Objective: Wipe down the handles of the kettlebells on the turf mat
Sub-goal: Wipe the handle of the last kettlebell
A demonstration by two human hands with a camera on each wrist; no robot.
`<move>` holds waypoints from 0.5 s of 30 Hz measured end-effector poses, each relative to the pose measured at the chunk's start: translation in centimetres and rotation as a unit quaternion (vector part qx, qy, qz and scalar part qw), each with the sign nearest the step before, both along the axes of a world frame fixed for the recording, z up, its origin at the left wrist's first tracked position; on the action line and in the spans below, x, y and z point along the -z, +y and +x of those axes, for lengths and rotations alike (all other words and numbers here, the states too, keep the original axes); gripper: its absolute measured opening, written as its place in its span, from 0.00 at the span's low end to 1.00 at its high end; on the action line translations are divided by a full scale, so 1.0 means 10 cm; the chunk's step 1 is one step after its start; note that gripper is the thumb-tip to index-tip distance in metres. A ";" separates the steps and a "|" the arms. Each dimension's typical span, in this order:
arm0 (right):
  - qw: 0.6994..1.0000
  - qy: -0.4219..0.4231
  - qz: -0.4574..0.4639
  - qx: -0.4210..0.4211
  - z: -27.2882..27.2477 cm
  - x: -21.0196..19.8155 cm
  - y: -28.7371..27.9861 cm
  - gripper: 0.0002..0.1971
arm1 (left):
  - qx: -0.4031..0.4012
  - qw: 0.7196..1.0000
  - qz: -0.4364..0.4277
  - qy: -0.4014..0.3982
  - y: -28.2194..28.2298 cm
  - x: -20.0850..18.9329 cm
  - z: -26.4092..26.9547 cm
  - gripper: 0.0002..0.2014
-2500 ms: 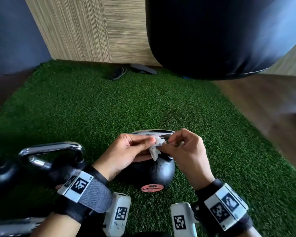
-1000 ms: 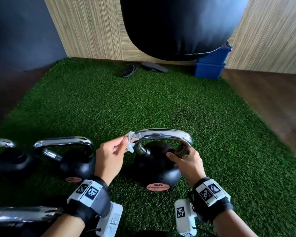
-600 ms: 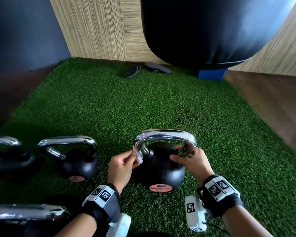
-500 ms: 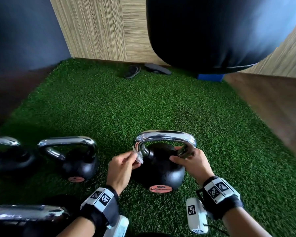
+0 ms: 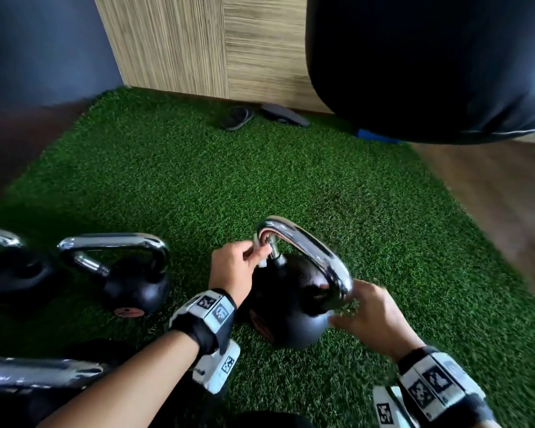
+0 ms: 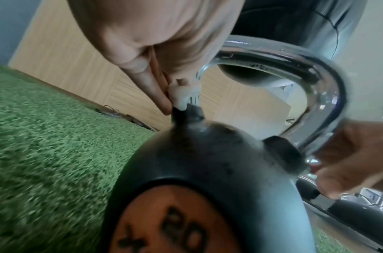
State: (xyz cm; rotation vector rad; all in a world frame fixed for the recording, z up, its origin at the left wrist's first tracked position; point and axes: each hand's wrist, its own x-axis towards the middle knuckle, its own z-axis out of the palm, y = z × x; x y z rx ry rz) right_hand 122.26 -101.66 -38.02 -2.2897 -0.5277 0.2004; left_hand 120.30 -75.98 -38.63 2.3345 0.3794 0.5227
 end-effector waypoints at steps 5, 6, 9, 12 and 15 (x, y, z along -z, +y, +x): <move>0.983 -0.112 -0.061 -0.130 -0.12 -0.08 0.14 0.12 | 0.039 0.992 0.068 0.101 -0.16 -0.20 0.38 0.17; 0.982 -0.121 -0.062 -0.134 -0.12 -0.07 0.18 0.12 | 0.044 0.988 0.081 0.127 -0.18 -0.22 0.44 0.14; 0.980 -0.138 -0.038 -0.140 0.01 -0.07 0.27 0.13 | 0.064 0.982 0.076 0.159 -0.16 -0.28 0.48 0.16; 0.990 -0.088 0.028 -0.106 0.25 -0.03 0.42 0.10 | 0.113 0.986 0.002 0.123 -0.08 -0.34 0.38 0.29; 0.995 0.056 0.036 -0.070 0.42 0.13 0.60 0.23 | 0.149 0.985 -0.040 0.083 -0.02 -0.24 0.27 0.21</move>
